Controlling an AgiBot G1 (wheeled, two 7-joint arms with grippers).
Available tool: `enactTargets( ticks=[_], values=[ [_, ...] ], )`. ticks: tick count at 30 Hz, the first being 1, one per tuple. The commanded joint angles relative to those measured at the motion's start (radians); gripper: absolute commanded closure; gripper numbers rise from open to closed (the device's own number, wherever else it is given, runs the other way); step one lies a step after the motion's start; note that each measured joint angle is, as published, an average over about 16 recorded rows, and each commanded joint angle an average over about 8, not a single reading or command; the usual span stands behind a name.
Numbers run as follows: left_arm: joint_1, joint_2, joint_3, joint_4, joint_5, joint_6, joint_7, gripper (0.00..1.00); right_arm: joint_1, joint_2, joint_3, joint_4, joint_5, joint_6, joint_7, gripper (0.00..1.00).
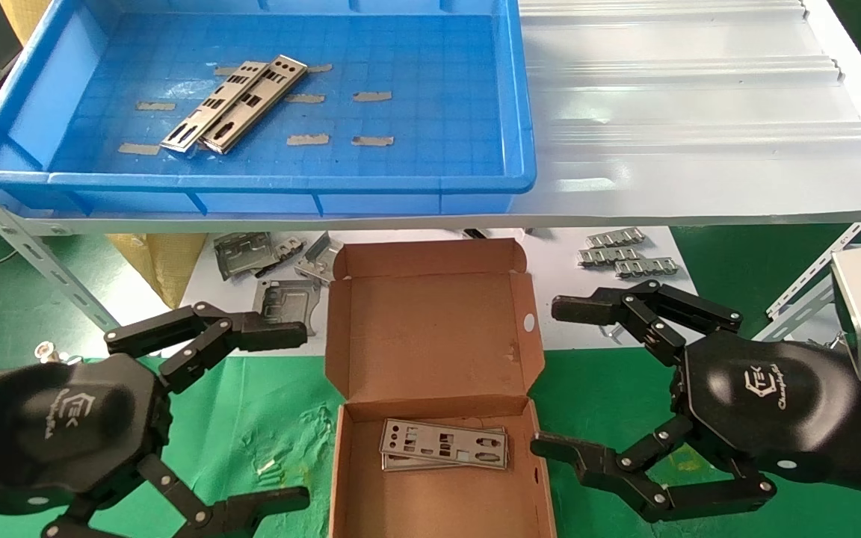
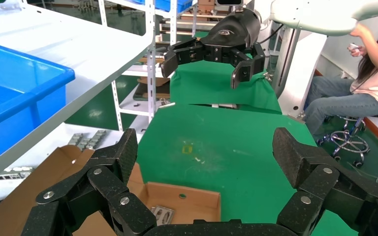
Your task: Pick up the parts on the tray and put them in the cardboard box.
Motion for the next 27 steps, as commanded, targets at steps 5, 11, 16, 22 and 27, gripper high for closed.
enactTargets(
  ticks=[5, 11, 16, 22, 27],
  values=[
    [-0.002, 0.003, 0.002, 0.004, 0.002, 0.001, 0.001, 0.0, 0.0, 0.0, 0.0, 0.0, 0.0, 0.0, 0.0, 0.0],
    [-0.003, 0.005, 0.003, 0.006, 0.004, 0.001, 0.002, 0.0, 0.0, 0.0, 0.0, 0.0, 0.0, 0.0, 0.0, 0.0],
    [-0.004, 0.005, 0.004, 0.007, 0.004, 0.001, 0.002, 0.0, 0.0, 0.0, 0.0, 0.0, 0.0, 0.0, 0.0, 0.0],
    [-0.004, 0.006, 0.004, 0.008, 0.005, 0.001, 0.003, 0.0, 0.0, 0.0, 0.0, 0.0, 0.0, 0.0, 0.0, 0.0],
    [-0.004, 0.006, 0.004, 0.009, 0.005, 0.001, 0.003, 0.0, 0.0, 0.0, 0.0, 0.0, 0.0, 0.0, 0.0, 0.0]
  ],
)
